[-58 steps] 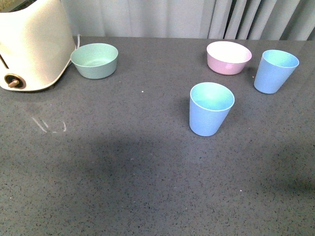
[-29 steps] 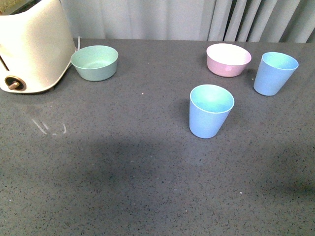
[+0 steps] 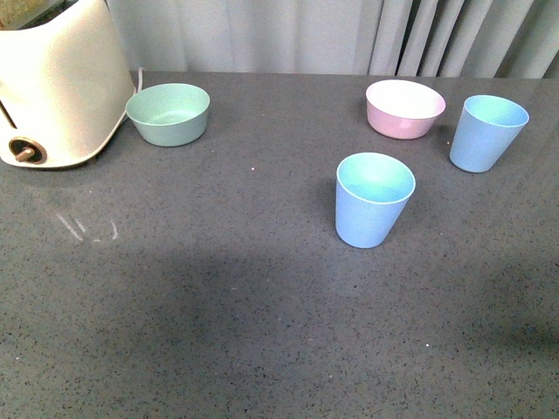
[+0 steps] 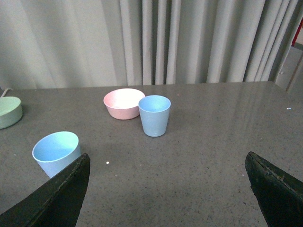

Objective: Stack blue cups with both arms

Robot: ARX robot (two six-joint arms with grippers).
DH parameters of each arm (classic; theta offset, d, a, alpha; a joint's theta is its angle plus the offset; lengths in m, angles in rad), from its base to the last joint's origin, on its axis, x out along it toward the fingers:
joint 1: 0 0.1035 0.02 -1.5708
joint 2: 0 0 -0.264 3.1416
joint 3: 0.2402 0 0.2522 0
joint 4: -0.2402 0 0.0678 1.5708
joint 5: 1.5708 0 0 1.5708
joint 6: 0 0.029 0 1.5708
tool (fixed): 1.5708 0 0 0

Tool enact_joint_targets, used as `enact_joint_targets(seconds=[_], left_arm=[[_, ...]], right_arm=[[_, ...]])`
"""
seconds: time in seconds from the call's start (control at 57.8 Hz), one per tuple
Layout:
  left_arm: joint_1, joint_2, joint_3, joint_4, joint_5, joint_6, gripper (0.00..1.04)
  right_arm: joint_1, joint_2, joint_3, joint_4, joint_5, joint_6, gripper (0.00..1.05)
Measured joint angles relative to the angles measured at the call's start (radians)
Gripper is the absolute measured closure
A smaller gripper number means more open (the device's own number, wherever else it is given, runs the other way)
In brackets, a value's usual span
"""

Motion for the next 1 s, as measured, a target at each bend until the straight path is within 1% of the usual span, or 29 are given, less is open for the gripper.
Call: enact_joint_targets(seconds=[0.38,0.398,0.502,0.519,0.536,0.571,0.588,0.605,0.674,0.726,0.83,0.865,0.917,1.003], left_arm=[[0.0,-0.014,0.0,-0.006,0.0,0.0,1.03],[0.0,-0.014,0.0,-0.006,0.0,0.0,1.01],[0.0,-0.014,0.0,-0.006,0.0,0.0,0.74],[0.0,-0.014,0.0,-0.006,0.0,0.0,0.69],[0.0,-0.014,0.0,-0.006,0.0,0.0,0.65],[0.0,-0.014,0.0,-0.007,0.0,0.0,0.56],[0.0,-0.014,0.0,-0.007,0.0,0.0,0.51],[0.0,-0.014,0.0,-0.007,0.0,0.0,0.48],[0.0,-0.014,0.0,-0.007,0.0,0.0,0.37],[0.0,-0.014,0.0,-0.008,0.0,0.0,0.26],[0.0,-0.014,0.0,-0.008,0.0,0.0,0.11],[0.0,-0.014,0.0,-0.008,0.0,0.0,0.07],[0.0,-0.014,0.0,-0.008,0.0,0.002,0.09],[0.0,-0.014,0.0,-0.008,0.0,0.002,0.09]], right_arm=[[0.0,0.0,0.0,0.0,0.0,0.0,0.09],[0.0,0.0,0.0,0.0,0.0,0.0,0.09],[0.0,0.0,0.0,0.0,0.0,0.0,0.09],[0.004,0.009,0.004,-0.014,0.014,0.007,0.09],[0.009,0.027,0.019,-0.063,0.048,0.027,0.09],[0.011,0.127,0.079,-0.212,0.097,0.095,0.09],[0.0,0.178,0.098,-0.251,0.106,0.101,0.09],[-0.021,0.251,0.113,-0.26,0.093,0.108,0.09],[-0.075,0.387,0.134,-0.205,0.05,0.093,0.09],[-0.133,0.53,0.172,-0.097,0.001,0.046,0.09],[-0.192,0.76,0.262,0.069,-0.057,-0.048,0.09],[-0.202,0.837,0.3,0.11,-0.08,-0.087,0.09],[-0.211,0.996,0.385,0.144,-0.119,-0.15,0.09],[-0.198,1.263,0.53,0.163,-0.1,-0.289,0.09]])
